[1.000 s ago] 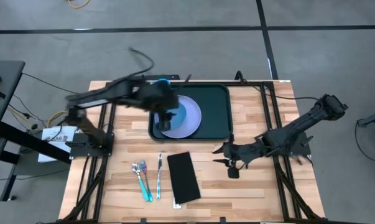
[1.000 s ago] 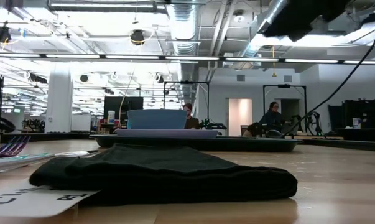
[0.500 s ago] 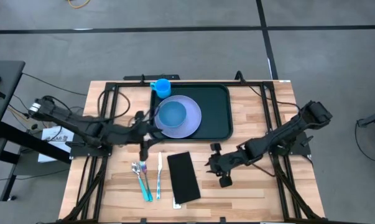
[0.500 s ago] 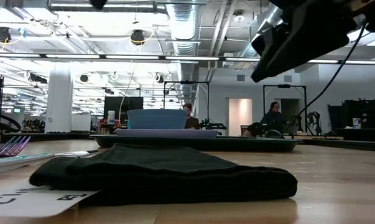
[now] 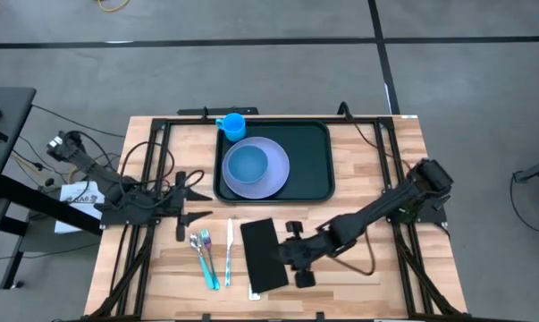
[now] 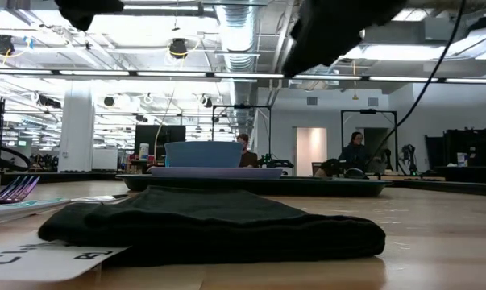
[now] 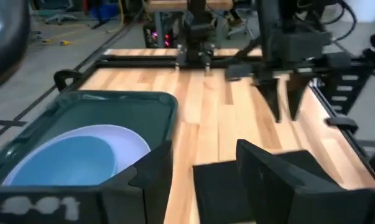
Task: Set up tray
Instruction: Put the black napkin on the black tray beside the purple plate
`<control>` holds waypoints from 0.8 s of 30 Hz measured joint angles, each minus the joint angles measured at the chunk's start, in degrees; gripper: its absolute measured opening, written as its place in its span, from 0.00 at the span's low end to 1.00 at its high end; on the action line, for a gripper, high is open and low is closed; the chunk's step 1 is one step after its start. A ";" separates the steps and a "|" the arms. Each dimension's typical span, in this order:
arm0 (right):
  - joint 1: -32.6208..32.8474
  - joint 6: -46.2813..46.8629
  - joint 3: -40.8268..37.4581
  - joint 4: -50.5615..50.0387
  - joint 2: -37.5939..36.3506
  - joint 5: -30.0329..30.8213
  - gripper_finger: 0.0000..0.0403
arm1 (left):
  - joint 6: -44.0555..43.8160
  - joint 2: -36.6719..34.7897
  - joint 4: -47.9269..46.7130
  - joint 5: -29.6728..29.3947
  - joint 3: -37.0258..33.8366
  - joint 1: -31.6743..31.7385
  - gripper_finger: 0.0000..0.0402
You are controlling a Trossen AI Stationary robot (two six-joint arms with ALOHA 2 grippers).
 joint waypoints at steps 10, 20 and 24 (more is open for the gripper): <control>1.10 7.24 17.29 -8.75 15.89 -5.09 0.25 | -0.61 0.94 0.13 8.92 -0.02 -4.35 0.41; 1.01 6.56 33.14 -13.51 25.43 -7.11 0.27 | -2.03 1.47 -1.22 8.72 -0.02 -6.48 0.41; 0.36 8.81 35.80 -15.12 27.83 -7.35 0.32 | -2.62 1.67 -0.97 8.70 -0.02 -7.49 0.41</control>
